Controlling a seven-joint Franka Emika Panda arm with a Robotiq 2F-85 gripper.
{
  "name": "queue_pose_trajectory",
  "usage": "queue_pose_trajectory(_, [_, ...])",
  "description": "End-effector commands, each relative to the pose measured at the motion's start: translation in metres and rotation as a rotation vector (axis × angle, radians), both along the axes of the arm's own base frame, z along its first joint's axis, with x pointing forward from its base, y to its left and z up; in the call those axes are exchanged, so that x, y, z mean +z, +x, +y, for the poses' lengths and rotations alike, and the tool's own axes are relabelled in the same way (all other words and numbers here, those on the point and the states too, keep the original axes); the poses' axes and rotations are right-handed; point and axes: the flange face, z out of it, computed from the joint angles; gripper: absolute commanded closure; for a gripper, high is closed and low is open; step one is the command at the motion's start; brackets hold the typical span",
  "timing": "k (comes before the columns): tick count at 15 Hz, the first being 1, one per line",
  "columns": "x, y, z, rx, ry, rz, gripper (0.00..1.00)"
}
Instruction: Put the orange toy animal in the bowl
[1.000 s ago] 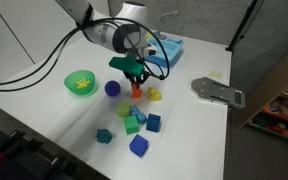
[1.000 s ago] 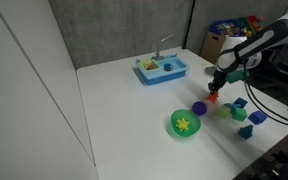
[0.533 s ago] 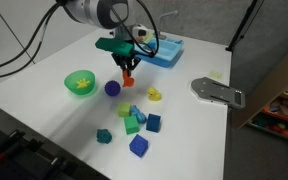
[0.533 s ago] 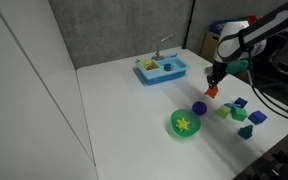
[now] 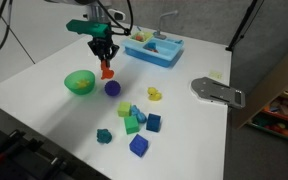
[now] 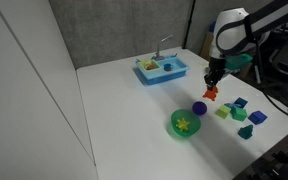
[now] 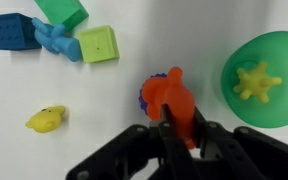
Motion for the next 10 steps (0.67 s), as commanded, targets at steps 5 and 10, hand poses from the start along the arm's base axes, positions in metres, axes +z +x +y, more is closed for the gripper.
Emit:
queue_pose_trajectory(5, [0.008,-0.011,0.019,0.029,0.009,0.023,0.8])
queue_pose_trajectory(10, [0.004,-0.012,0.052,0.11,-0.01,0.006,0.94])
